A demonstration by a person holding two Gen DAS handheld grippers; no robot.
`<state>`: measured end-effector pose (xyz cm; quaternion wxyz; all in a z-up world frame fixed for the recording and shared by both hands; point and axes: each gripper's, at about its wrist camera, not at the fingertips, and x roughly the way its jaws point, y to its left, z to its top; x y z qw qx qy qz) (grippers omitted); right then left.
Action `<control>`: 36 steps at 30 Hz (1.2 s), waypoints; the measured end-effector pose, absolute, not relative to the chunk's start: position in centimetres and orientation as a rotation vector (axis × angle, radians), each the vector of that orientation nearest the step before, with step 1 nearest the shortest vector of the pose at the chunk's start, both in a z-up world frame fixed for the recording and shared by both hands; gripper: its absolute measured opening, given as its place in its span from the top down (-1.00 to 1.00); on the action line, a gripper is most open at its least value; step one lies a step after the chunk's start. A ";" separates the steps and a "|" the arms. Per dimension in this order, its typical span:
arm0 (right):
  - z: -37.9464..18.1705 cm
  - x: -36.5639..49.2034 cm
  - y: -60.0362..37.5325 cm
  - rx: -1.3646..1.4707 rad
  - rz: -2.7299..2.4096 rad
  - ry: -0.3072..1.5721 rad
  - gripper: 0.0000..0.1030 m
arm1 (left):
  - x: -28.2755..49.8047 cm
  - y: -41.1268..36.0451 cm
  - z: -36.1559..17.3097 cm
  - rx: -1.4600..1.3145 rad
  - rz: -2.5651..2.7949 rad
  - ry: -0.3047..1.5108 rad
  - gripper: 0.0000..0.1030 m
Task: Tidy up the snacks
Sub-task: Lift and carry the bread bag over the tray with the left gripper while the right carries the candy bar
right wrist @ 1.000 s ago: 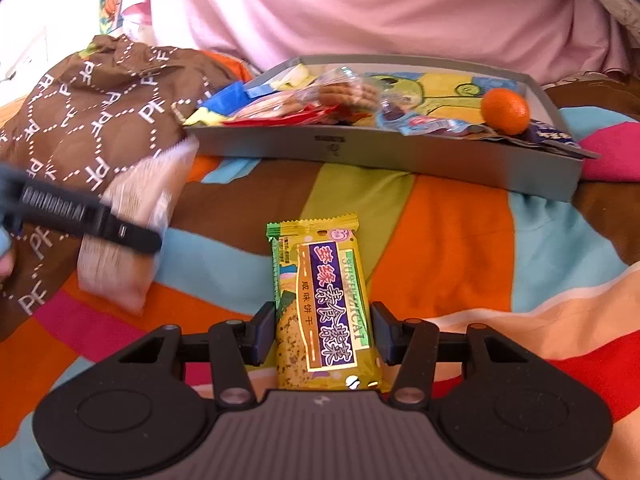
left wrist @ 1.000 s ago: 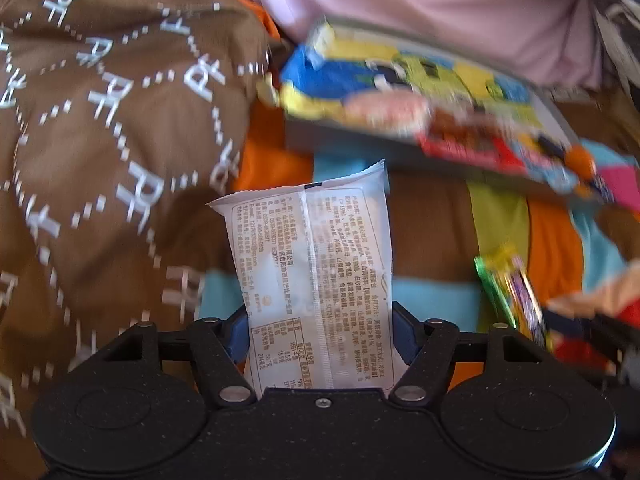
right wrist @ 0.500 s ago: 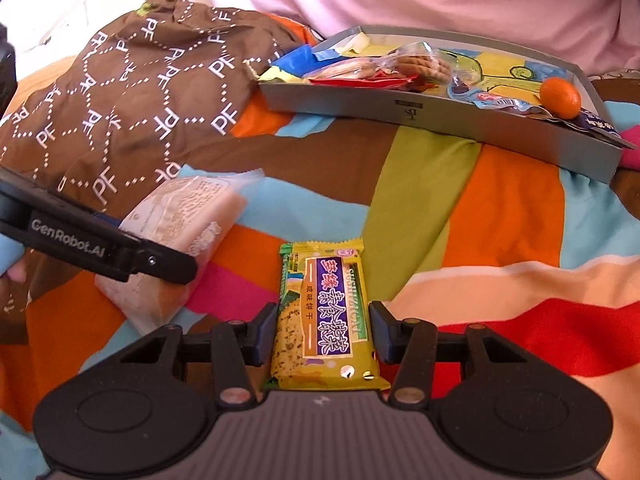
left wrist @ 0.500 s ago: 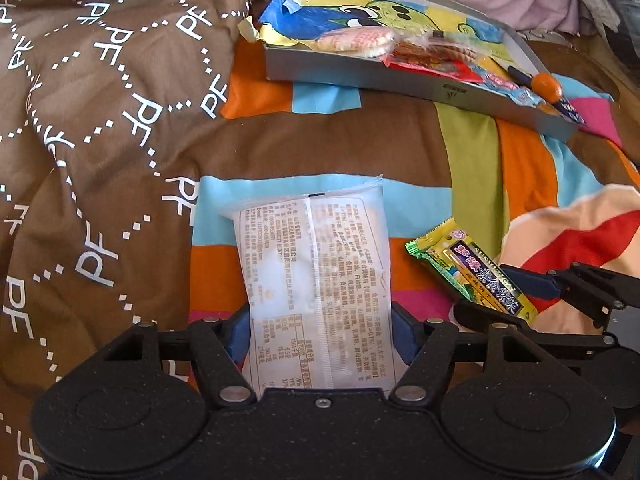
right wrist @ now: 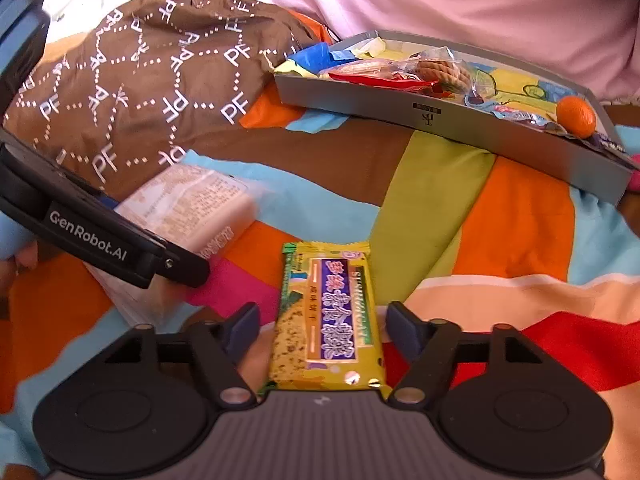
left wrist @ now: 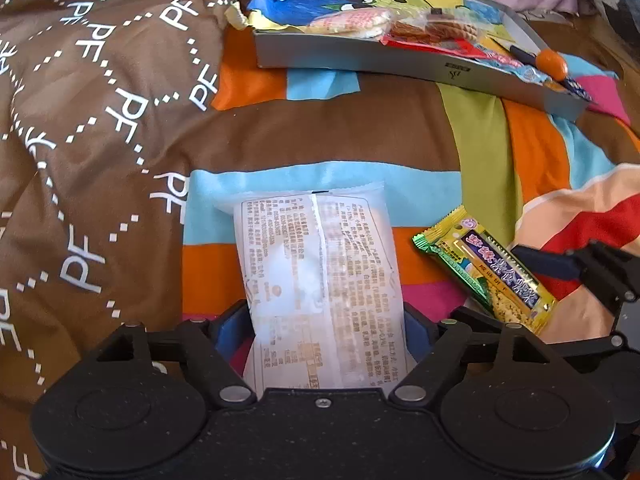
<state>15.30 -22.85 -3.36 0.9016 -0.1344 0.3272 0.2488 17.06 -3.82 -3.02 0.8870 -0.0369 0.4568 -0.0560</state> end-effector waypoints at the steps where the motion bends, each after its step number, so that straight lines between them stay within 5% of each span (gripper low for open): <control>1: -3.5 15.4 -22.9 -0.283 0.510 0.677 -0.57 | 17.1 -4.0 -3.1 -0.067 -0.117 0.947 -0.57; 16: -3.7 15.5 -23.0 -0.281 0.504 0.678 -0.62 | 16.5 -4.9 -4.1 -0.001 -0.111 0.896 -0.66; 20: -3.8 15.2 -23.0 -0.283 0.518 0.669 -0.45 | 16.3 -4.7 -3.9 -0.027 -0.099 0.881 -0.49; 24: -3.8 14.9 -22.8 -0.297 0.525 0.652 0.00 | 16.0 -4.4 -3.8 -0.092 -0.059 0.854 -0.40; 36: -4.2 13.4 -21.5 -0.488 0.509 0.538 -0.01 | 14.6 -4.6 -3.6 -0.088 -0.041 0.800 -0.33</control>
